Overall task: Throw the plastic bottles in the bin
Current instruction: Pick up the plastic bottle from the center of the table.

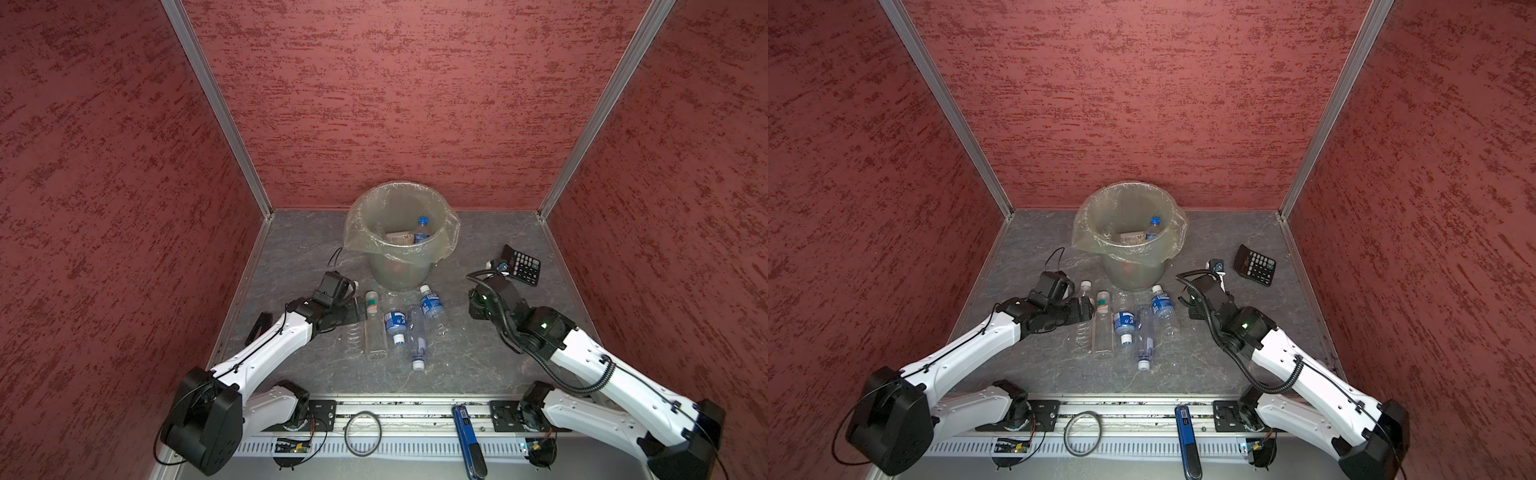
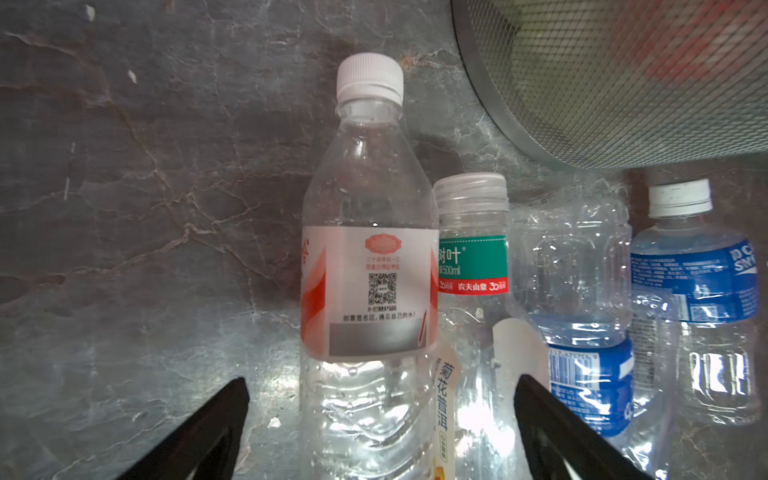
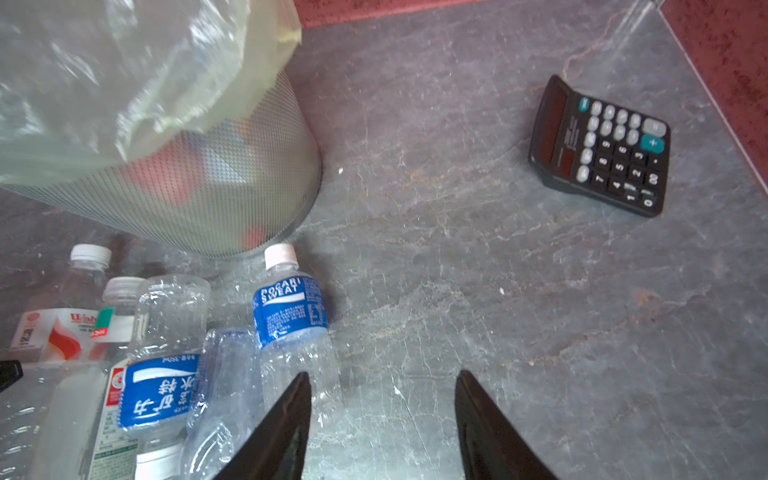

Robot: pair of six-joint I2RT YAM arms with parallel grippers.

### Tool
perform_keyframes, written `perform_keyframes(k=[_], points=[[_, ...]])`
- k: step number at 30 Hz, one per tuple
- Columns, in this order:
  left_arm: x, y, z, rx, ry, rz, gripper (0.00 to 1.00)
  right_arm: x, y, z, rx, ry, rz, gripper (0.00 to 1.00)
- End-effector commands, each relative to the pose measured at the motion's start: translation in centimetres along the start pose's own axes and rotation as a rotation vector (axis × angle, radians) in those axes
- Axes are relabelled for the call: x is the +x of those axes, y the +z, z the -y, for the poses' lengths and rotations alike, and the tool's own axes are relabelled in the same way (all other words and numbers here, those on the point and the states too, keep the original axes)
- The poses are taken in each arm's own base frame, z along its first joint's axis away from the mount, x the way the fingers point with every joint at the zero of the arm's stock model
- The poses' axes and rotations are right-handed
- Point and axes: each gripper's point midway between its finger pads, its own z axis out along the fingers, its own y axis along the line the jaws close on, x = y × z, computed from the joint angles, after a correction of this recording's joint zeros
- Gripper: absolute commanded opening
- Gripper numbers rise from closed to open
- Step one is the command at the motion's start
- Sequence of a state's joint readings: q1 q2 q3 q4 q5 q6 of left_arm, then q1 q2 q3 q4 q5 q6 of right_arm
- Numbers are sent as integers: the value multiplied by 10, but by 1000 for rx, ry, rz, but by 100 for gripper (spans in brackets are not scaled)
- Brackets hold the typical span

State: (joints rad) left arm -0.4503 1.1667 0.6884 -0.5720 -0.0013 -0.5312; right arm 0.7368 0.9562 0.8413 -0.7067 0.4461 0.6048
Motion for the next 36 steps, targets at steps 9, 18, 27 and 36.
perform_keyframes(k=[9,18,27,36], points=[[-4,15,-15,-113,-8,-1,92,5,2,-8,-50,59,-14,58],[1,30,-18,-150,14,-54,81,6,4,-11,-56,64,-21,55],[11,28,-14,-88,12,-48,52,8,6,-12,-59,66,-27,54],[-12,-41,-6,54,-5,309,58,8,10,-17,-68,44,-38,54]])
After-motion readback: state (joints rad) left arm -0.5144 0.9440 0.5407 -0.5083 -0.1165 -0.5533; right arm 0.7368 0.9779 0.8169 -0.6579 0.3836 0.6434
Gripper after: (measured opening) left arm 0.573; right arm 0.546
